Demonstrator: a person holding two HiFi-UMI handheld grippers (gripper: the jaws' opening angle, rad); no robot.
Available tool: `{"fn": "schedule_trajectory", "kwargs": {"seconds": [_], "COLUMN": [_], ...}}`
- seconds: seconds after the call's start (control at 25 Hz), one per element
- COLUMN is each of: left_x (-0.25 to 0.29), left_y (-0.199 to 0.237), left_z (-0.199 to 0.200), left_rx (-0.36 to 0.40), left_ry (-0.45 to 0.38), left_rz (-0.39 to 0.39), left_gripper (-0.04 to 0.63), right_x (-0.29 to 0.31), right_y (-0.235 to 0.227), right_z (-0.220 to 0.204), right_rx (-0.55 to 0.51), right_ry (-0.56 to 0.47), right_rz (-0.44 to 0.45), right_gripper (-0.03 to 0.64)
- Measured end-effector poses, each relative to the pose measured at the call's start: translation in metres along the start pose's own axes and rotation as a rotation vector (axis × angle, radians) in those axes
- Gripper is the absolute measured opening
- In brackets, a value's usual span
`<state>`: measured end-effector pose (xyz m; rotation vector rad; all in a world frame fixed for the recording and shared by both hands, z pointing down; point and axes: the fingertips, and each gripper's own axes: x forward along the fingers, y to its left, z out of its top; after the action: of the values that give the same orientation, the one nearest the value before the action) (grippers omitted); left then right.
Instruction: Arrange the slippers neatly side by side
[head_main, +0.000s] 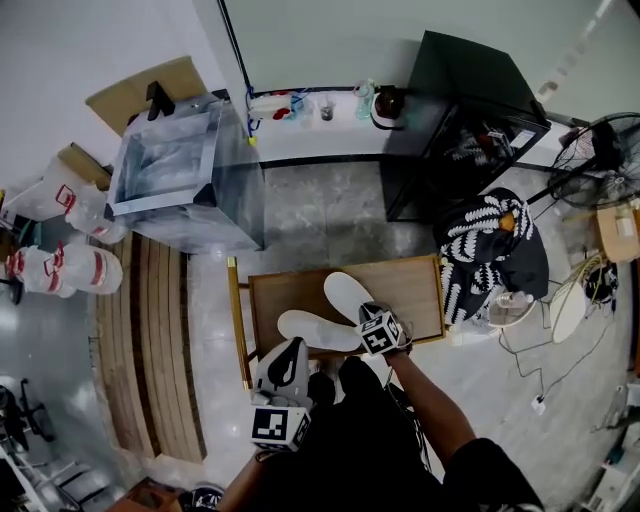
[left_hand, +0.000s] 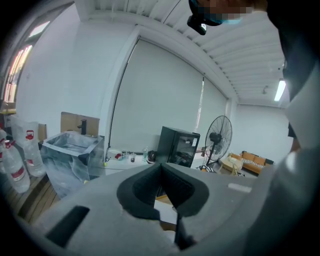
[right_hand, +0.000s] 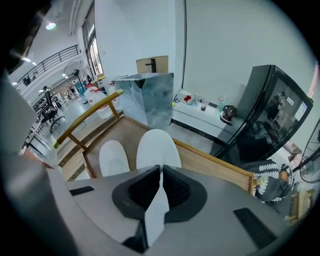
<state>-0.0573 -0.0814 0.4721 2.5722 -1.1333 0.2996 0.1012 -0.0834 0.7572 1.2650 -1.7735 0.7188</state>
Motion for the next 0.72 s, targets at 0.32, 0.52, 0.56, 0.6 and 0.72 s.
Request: {"fn": "schedule_trajectory", "kwargs": {"seconds": [0.32, 0.52, 0.56, 0.6, 0.72], "left_x": [0.003, 0.008, 0.01, 0.011, 0.015], "left_y": [-0.016, -0.028, -0.03, -0.032, -0.039], "left_z": [-0.001, 0.002, 0.002, 0.003, 0.0], "left_rx": [0.004, 0.018, 0.023, 0.027, 0.033], "left_ry": [-0.003, -0.007, -0.008, -0.01, -0.006], "left_rz": [-0.045, -0.082, -0.09, -0.098, -0.119], "left_gripper": [0.017, 0.017, 0.017, 0.017, 0.017], "right_x": [-0.022, -0.034, -0.037, -0.04, -0.047], "right_y": [-0.021, -0.038, -0.041, -0.045, -0.056], "right_z": [-0.015, -0.033, -0.036, -0.038, -0.048], "right_rx": [0.199, 0.327, 0.346, 0.363, 0.398], "right_ry": [-0.042, -0.054, -0.055, -0.057, -0.056], "right_rz": [-0.021, -0.028, -0.032, -0.038, -0.06], "right_gripper": [0.026, 0.025, 0.025, 0.025, 0.025]}}
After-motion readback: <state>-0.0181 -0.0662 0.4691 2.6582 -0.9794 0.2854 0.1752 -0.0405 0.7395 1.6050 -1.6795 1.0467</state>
